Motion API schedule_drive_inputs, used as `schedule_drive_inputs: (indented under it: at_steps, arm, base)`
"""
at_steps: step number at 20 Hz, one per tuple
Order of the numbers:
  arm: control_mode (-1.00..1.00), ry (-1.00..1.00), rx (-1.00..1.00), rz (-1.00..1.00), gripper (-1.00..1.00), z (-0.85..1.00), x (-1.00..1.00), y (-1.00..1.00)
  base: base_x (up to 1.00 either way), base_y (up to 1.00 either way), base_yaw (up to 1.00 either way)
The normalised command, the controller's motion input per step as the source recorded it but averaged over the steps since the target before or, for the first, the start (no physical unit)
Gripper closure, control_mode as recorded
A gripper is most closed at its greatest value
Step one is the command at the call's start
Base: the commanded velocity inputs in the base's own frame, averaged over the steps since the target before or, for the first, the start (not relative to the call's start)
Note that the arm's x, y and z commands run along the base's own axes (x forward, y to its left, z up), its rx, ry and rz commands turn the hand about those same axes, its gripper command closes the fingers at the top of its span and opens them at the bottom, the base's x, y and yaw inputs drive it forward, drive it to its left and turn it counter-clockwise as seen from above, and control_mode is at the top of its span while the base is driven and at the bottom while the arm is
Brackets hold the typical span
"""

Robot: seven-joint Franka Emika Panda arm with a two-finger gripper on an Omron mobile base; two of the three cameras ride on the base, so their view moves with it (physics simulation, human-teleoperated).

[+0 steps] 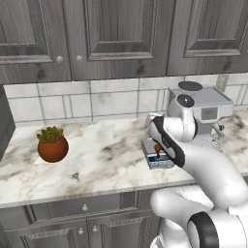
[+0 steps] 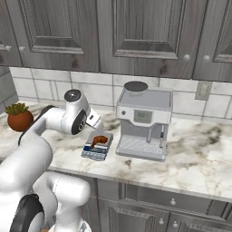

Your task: Take the chicken drumstick from the fridge and place it on the digital scale on the counter by the fridge. Wait a few seconds for a reading, then move it to the plate on the dining counter.

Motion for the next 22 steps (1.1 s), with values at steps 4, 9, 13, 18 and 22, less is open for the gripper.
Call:
schedule_drive_inputs:
  at_steps: [4, 9, 13, 18, 22]
  arm:
    - [-1.0, 0.09, 0.0, 0.0, -1.0, -0.1, -0.68, 0.15]
    - [-1.0, 0.01, -0.01, 0.0, -1.0, -0.15, -0.29, 0.09]
    - [-1.0, 0.01, 0.0, 0.0, -1.0, -0.04, 0.0, 0.0]
    - [-1.0, 0.0, -0.01, 0.0, -1.0, -0.15, 0.0, 0.0]
    - [-1.0, 0.03, 0.0, 0.0, -1.0, -0.11, 0.0, 0.0]
  base:
    - [0.0, 0.0, 0.0]
    - [0.0, 0.0, 0.0]
    - [0.0, 0.0, 0.0]
    - [0.0, 0.0, 0.0]
    - [0.0, 0.0, 0.0]
